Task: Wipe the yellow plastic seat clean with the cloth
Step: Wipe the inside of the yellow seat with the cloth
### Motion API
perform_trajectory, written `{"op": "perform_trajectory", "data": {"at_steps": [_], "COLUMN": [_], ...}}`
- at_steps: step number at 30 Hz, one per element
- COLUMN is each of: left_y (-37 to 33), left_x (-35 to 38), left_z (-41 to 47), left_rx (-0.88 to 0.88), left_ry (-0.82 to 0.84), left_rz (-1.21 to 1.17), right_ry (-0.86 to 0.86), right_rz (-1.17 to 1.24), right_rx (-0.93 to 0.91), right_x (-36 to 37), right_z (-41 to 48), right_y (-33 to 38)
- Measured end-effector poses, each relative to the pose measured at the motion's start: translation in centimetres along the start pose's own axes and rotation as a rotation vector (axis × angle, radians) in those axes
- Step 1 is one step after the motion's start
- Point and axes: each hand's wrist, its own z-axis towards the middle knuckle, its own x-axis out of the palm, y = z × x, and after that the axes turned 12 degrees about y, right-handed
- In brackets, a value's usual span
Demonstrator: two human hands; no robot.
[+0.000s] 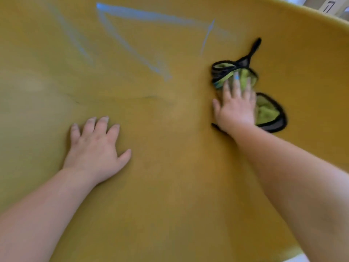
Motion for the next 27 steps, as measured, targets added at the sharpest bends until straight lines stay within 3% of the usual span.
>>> {"op": "perform_trajectory", "data": {"at_steps": [2,4,6,8,10,13,18,20,23,25,27], "left_y": [0.1,0.1,0.1,0.3,0.5,0.4,-0.4,-0.6,-0.7,-0.7,-0.6], "left_x": [0.1,0.1,0.1,0.1,0.2,0.2,0.6,0.7,0.6,0.7,0.7], "left_z": [0.0,0.0,0.1,0.0,-0.1,0.1,0.6,0.6,0.6,0.7,0.7], "left_rx": [0.004,0.005,0.004,0.006,0.015,0.012,-0.017,-0.021,-0.027,-0.022,-0.015], "left_ry": [-0.007,-0.018,-0.016,-0.029,-0.044,-0.048,-0.074,-0.086,-0.100,-0.106,-0.111], "left_rz": [-0.005,-0.006,-0.010,-0.031,-0.046,-0.041,-0.012,-0.013,-0.012,-0.013,-0.019], "right_ry": [0.073,0.142,0.154,0.084,-0.046,-0.147,-0.185,-0.139,0.045,0.137,0.135], "right_rz": [0.157,0.184,0.117,-0.028,-0.177,-0.196,0.129,0.266,0.252,0.143,0.033], "right_rx": [-0.108,-0.349,-0.596,-0.704,-0.567,-0.175,-0.023,-0.113,-0.474,-0.667,-0.723], "right_x": [1.2,1.6,1.8,1.7,1.2,-1.2,-0.3,0.6,1.8,2.5,2.5], "right_z": [-2.5,-6.8,-10.7,-10.3,-6.0,0.6,2.0,-0.6,-5.9,-8.3,-7.6], "right_y": [5.4,9.3,9.5,6.0,0.9,-5.1,0.3,5.0,10.4,10.3,6.8]}}
